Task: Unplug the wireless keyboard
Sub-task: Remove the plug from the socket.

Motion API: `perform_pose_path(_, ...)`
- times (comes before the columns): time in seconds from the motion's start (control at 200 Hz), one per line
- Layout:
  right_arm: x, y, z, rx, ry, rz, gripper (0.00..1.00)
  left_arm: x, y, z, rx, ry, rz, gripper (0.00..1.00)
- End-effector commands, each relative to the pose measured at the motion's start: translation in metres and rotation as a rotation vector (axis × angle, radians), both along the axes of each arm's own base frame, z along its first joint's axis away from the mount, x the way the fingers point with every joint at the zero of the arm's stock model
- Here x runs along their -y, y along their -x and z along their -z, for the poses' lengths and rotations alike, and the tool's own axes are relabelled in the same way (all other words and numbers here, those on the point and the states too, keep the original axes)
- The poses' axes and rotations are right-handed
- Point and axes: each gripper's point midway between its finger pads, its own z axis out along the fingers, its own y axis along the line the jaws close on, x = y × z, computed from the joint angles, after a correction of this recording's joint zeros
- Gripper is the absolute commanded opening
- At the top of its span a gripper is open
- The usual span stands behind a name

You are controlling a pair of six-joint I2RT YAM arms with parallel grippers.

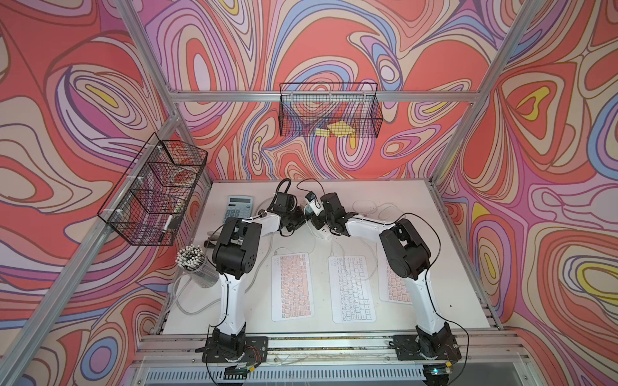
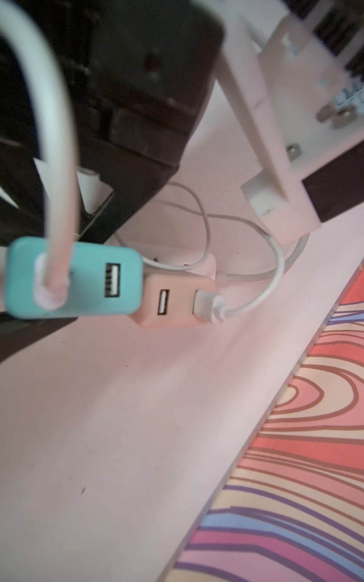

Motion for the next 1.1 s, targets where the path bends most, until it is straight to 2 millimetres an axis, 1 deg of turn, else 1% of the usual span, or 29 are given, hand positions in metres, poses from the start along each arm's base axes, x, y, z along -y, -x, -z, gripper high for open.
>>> perform_pose_path(0.0, -0.046, 0.051, -0.016, -0.161, -0.203, -0.212, 0.15, -0.036, 0.034, 0.086, -0.207, -0.172, -0.086, 0.27)
perform_pose_path(0.055, -0.035, 0.045, -0.014, -0.181, -0.219, -0.182, 0.15, -0.036, 0.034, 0.084, -0.198, -0.166, -0.087, 0.27)
perform_pose_path(0.14, -0.022, 0.039, -0.020, -0.205, -0.280, -0.160, 0.15, -0.034, 0.029, 0.078, -0.168, -0.154, -0.083, 0.28)
perform_pose_path(0.265, -0.011, 0.035, -0.032, -0.218, -0.357, -0.157, 0.15, -0.033, 0.022, 0.068, -0.130, -0.118, -0.084, 0.28)
perform_pose_path(0.391, 0.000, 0.029, -0.040, -0.229, -0.410, -0.134, 0.15, -0.034, 0.021, 0.060, -0.112, -0.113, -0.083, 0.28)
perform_pose_path(0.561, 0.019, 0.023, -0.044, -0.216, -0.420, -0.093, 0.15, -0.033, 0.014, 0.041, -0.062, -0.086, -0.081, 0.28)
perform_pose_path(0.746, 0.035, 0.020, -0.052, -0.203, -0.440, -0.071, 0.15, -0.030, 0.007, 0.009, 0.011, -0.081, -0.053, 0.30)
perform_pose_path(0.851, 0.048, 0.017, -0.056, -0.206, -0.465, -0.051, 0.15, -0.030, 0.004, -0.017, 0.076, -0.084, -0.041, 0.31)
perform_pose_path(1.006, 0.060, 0.019, -0.067, -0.212, -0.502, -0.066, 0.15, -0.020, 0.000, -0.059, 0.196, -0.022, 0.010, 0.35)
perform_pose_path(1.097, 0.066, 0.021, -0.071, -0.222, -0.509, -0.078, 0.15, -0.008, 0.000, -0.083, 0.275, 0.042, 0.061, 0.38)
